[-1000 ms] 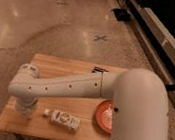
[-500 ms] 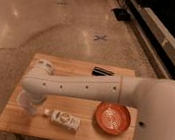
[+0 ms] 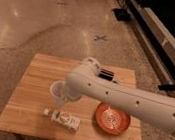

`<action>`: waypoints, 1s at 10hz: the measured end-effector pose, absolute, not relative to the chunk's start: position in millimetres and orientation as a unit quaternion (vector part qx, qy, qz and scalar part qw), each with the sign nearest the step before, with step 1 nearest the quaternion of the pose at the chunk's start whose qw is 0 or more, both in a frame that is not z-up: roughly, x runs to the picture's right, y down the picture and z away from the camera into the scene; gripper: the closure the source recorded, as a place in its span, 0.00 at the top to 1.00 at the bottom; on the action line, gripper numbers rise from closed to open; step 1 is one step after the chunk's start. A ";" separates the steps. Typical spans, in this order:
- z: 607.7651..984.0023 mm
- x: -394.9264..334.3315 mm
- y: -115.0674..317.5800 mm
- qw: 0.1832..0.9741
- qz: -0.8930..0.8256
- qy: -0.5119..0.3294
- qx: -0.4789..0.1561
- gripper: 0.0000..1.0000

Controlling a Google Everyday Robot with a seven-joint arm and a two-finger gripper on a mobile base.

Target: Place the ceramic cup in the ceramic bowl

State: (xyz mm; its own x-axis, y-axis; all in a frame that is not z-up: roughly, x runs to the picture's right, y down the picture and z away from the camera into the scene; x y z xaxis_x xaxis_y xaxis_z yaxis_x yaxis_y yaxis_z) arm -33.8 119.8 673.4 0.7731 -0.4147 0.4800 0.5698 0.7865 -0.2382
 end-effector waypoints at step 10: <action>726.1 186.3 124.6 0.967 -0.096 -0.101 -0.212 0.18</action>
State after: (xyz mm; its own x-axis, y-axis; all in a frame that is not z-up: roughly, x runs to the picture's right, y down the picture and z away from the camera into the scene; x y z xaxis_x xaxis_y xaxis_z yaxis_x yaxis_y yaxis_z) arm 186.3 124.6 726.1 0.9613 -0.1424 0.2361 0.2282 0.8915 -0.3914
